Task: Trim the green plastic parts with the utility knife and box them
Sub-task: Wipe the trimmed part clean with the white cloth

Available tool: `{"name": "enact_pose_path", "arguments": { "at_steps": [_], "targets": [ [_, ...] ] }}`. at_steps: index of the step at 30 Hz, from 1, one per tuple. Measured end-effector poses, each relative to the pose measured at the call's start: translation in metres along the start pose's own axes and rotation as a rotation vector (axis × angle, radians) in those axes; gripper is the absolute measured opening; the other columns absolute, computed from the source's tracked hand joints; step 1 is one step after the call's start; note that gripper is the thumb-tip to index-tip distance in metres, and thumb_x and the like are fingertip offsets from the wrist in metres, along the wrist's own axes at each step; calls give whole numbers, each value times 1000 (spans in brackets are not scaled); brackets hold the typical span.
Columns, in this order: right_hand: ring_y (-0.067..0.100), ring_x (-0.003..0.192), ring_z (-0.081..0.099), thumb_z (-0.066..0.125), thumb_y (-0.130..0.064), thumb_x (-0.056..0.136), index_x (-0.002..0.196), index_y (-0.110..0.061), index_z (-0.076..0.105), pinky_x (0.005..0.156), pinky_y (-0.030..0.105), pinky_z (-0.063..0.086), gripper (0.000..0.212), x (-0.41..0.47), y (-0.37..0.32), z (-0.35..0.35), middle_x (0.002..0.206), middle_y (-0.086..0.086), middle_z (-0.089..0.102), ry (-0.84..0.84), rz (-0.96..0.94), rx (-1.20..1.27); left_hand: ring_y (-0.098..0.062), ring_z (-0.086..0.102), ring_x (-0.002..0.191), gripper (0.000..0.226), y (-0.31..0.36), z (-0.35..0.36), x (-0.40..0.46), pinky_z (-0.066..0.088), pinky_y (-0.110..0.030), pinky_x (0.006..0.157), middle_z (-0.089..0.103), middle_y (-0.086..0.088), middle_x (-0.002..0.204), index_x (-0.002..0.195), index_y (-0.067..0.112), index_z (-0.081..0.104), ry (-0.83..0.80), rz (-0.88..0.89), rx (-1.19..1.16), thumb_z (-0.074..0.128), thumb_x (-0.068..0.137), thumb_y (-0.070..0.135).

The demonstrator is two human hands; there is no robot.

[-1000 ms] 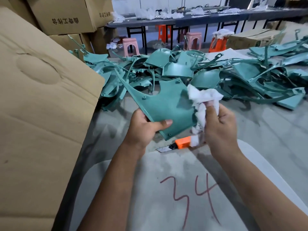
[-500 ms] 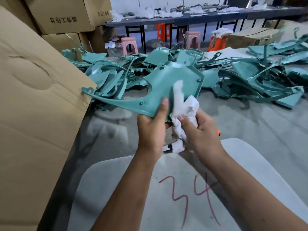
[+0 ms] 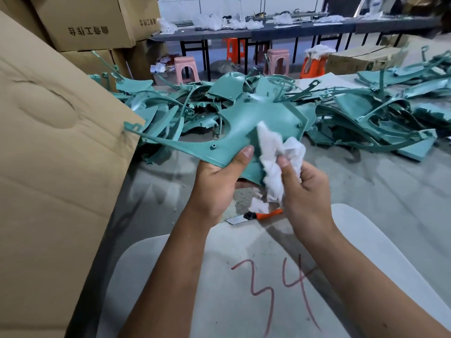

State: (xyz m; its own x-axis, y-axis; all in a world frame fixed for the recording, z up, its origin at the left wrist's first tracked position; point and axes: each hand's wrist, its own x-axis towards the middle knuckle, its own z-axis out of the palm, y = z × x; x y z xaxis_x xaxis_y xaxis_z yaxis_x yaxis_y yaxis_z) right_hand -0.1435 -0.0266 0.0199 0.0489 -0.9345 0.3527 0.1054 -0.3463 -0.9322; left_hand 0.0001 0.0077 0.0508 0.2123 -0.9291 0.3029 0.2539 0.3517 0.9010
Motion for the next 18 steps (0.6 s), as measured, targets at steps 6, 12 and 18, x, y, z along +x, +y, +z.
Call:
{"name": "enact_pose_path", "arguments": {
  "at_steps": [6,12,18],
  "targets": [
    [5,52,39,57,-37,101,65,-23,51,51,25,33,38,38,11,-40,54,-17,48,430,18,-73,-17,74,102,24,5,-17,-4,61,-29,74,78,3,109,98,33,80,-88,-119,89,67,96,13],
    [5,78,67,53,-41,106,93,-31,75,71,28,55,27,38,10,-41,84,-16,75,295,75,101,-15,75,99,21,6,-26,-2,60,-27,72,79,4,106,97,39,79,-74,-117,150,72,88,21],
    [14,61,60,72,-34,91,97,-24,74,58,32,50,12,26,7,-34,75,-5,69,-250,3,-140,-21,74,92,13,-5,-29,6,60,-38,82,78,-6,99,98,16,75,174,-115,56,74,86,15]
  ]
}}
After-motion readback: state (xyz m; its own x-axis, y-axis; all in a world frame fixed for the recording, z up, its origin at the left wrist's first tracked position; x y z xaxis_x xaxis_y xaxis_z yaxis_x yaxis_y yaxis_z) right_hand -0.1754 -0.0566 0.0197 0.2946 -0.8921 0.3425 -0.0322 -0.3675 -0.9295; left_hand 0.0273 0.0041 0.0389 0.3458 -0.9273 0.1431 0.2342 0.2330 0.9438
